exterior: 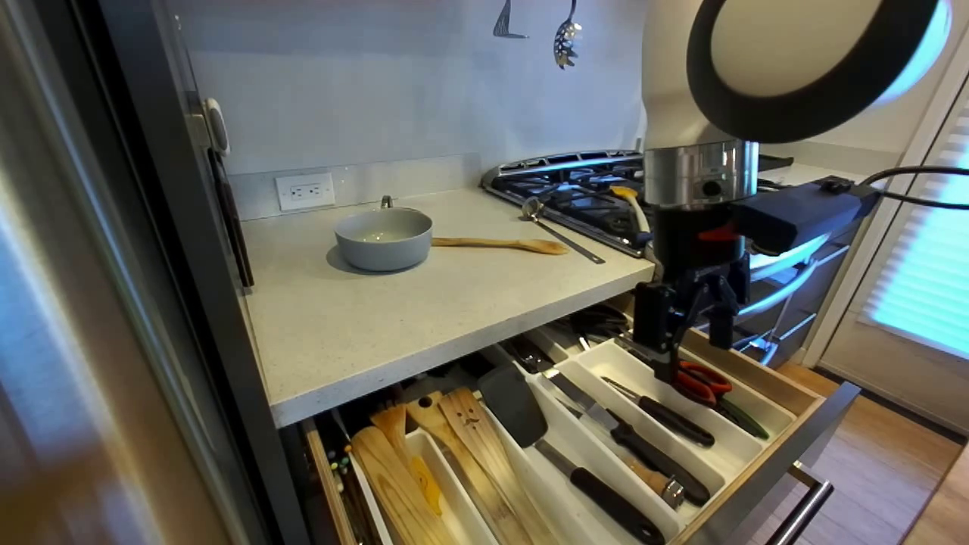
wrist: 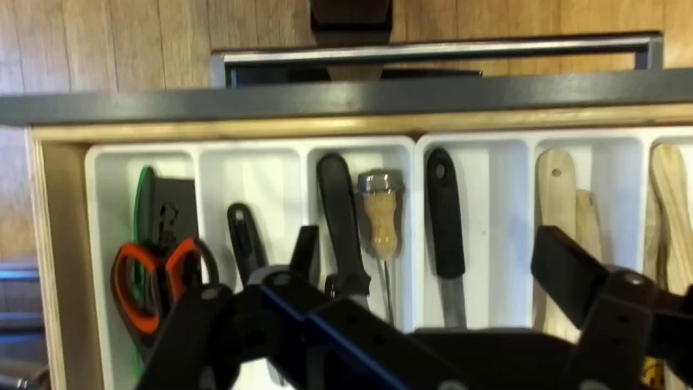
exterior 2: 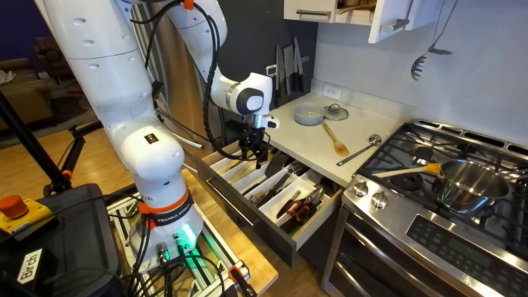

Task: Pick up the cake knife from the open top drawer and put it on the gray bowl

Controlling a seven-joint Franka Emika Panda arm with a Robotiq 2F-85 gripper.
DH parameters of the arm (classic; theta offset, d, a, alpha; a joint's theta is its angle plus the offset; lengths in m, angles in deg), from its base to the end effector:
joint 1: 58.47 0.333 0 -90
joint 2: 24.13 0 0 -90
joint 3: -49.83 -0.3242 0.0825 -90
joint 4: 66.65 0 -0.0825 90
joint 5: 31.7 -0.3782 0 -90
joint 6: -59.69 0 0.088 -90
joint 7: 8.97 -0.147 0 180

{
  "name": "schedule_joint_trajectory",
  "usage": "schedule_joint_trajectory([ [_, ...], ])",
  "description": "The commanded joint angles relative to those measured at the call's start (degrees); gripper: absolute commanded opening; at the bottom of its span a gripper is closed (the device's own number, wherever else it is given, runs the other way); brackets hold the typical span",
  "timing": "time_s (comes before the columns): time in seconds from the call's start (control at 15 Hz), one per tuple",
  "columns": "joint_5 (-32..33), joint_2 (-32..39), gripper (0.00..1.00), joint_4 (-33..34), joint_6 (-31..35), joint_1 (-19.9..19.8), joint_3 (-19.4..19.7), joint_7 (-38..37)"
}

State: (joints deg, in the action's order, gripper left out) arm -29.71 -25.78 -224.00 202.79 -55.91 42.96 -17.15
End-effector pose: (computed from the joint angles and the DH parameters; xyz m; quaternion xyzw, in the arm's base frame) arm 0.3531 0.0575 0.1860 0.9936 0.0256 -0.1069 0.0272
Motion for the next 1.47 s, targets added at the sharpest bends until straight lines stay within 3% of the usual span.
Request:
schedule_joint_trajectory([
  [0.0,14.14,3.76,1.0,-0.01,11.28,-1.05,1.97,-5.21],
  [0.13,20.81,7.77,1.0,-0.14,17.09,-1.91,4.26,-7.89],
  [0.27,22.23,13.67,1.0,-0.44,23.93,-2.07,7.46,-8.66],
  [0.4,15.26,20.43,1.0,-0.9,28.91,-5.44,5.57,-3.5],
  [0.47,18.42,13.46,1.0,-1.09,24.15,-3.13,6.46,-6.16],
  [0.73,16.59,20.86,1.0,-0.58,28.44,-4.82,6.33,-4.71],
  [0.8,13.88,21.1,1.0,0.05,28.72,0.72,10.54,-2.63],
  [1.0,14.07,25.44,1.0,2.53,32.99,3.76,13.63,-1.62],
  [1.13,12.26,27.94,0.79,3.68,36.12,3.95,13.59,0.05],
  [1.27,9.15,30.33,0.58,4.79,37.85,-0.43,8.7,3.81],
  [1.4,7.12,32.65,0.44,6.03,39.11,-3.15,5.06,6.07],
])
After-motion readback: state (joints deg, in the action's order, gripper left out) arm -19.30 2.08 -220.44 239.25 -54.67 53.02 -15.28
